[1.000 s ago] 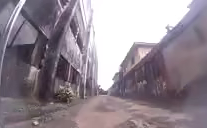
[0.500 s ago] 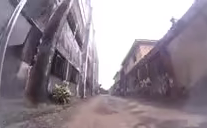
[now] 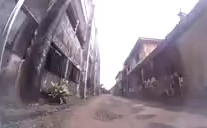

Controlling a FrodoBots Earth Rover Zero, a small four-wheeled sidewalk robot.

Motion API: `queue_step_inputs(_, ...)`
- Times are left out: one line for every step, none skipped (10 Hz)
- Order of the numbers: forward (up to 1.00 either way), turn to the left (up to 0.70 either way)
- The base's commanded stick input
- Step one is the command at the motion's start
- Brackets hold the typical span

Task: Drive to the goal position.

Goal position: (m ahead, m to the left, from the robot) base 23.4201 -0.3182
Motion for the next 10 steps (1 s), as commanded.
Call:
queue_step_inputs(1.0, 0.0)
queue_step_inputs(1.0, 0.0)
queue_step_inputs(1.0, 0.0)
queue_step_inputs(1.0, 0.0)
queue_step_inputs(1.0, 0.0)
queue_step_inputs(1.0, 0.0)
queue_step_inputs(1.0, -0.24)
queue_step_inputs(1.0, -0.4)
queue_step_inputs(1.0, -0.4)
queue_step_inputs(1.0, -0.04)
